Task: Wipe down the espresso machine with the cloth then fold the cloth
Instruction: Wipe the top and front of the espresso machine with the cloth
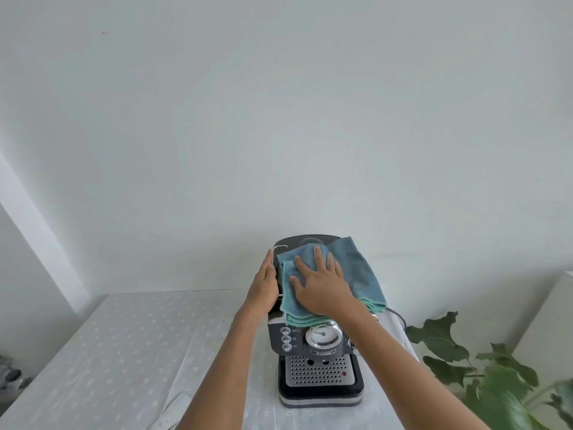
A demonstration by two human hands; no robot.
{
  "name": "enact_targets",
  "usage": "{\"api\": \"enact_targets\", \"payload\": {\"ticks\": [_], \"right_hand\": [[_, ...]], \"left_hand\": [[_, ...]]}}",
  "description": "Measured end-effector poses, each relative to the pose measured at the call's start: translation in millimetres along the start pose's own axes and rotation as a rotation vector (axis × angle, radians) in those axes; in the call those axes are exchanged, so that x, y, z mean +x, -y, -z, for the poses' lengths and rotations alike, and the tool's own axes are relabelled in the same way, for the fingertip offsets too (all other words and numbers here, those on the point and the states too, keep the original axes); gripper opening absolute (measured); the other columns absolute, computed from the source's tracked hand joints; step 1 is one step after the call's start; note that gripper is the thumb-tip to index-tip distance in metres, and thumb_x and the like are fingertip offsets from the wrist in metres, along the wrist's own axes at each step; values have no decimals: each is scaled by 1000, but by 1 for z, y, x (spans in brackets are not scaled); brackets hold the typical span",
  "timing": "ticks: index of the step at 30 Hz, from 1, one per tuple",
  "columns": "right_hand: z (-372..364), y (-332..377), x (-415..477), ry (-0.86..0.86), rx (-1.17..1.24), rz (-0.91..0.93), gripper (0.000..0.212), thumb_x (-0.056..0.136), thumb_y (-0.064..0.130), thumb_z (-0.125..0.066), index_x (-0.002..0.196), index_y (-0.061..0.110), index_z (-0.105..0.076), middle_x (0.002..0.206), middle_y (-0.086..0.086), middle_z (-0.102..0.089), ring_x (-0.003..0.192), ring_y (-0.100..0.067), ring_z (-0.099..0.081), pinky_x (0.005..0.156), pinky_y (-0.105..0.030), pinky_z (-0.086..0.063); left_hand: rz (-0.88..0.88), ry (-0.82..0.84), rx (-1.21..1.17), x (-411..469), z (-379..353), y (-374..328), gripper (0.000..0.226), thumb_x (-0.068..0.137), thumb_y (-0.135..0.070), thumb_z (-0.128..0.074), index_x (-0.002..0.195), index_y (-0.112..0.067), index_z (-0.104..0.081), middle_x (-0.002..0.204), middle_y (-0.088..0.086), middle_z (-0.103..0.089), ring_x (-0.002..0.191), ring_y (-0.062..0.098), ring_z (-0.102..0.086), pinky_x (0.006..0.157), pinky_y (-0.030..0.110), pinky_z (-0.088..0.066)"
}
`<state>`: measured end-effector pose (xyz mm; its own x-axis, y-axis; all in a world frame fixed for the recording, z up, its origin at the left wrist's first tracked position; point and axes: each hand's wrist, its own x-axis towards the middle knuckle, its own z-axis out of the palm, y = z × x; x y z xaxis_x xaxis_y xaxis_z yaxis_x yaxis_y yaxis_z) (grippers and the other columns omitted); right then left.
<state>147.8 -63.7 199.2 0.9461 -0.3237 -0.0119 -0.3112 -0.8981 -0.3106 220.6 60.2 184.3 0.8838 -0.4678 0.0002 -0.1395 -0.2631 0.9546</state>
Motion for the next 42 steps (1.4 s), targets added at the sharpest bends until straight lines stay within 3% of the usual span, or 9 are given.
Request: {"api": "enact_targets", "payload": {"ticks": [9, 13, 19, 27, 32, 42], "right_hand": [[6, 4, 33, -7, 60, -69, 58, 106, 43, -17, 162, 28, -10, 168, -17, 10, 153, -44, 10, 124, -53, 4], [0, -1, 2, -50, 82, -63, 58, 103, 35, -24, 161, 35, -13, 168, -14, 9, 154, -40, 7, 125, -48, 3], [1, 3, 12, -53, 79, -105, 58, 103, 39, -25, 160, 36, -14, 168, -16, 8, 153, -43, 9, 124, -52, 5], [-6, 4, -11, -64, 56, -71, 61, 102, 38, -25, 161, 32, -10, 167, -20, 12, 154, -40, 8, 125, -49, 5], [6, 2, 15, -32, 91, -108, 60, 102, 41, -26, 160, 36, -13, 168, -17, 9, 153, -43, 10, 124, -52, 7], [-3, 3, -10, -70, 79, -123, 63, 101, 43, -28, 160, 36, -10, 167, -19, 8, 153, -41, 9, 124, -52, 7]], "left_hand": [[-3, -4, -13, 2, 0, 1, 48, 105, -28, -18, 153, -31, -20, 159, -8, -22, 144, 11, -24, 119, 34, -20], [-14, -14, -4, -3, -1, -3, 48, 106, -25, -17, 153, -28, -20, 159, -10, -21, 144, 8, -22, 119, 28, -16], [0, -18, -10, -2, -1, -3, 48, 105, -27, -18, 153, -32, -21, 158, -9, -24, 143, 10, -25, 119, 32, -20], [-22, 1, 22, -1, 1, -2, 48, 106, -25, -18, 153, -29, -19, 158, -10, -24, 143, 8, -25, 111, 21, -19], [-11, -3, 42, 2, 1, -1, 48, 106, -27, -18, 153, -31, -19, 159, -8, -23, 144, 11, -25, 116, 28, -21], [-14, 2, 107, 2, 3, -3, 48, 105, -26, -18, 154, -29, -19, 158, -11, -23, 144, 10, -25, 112, 23, -19]]}}
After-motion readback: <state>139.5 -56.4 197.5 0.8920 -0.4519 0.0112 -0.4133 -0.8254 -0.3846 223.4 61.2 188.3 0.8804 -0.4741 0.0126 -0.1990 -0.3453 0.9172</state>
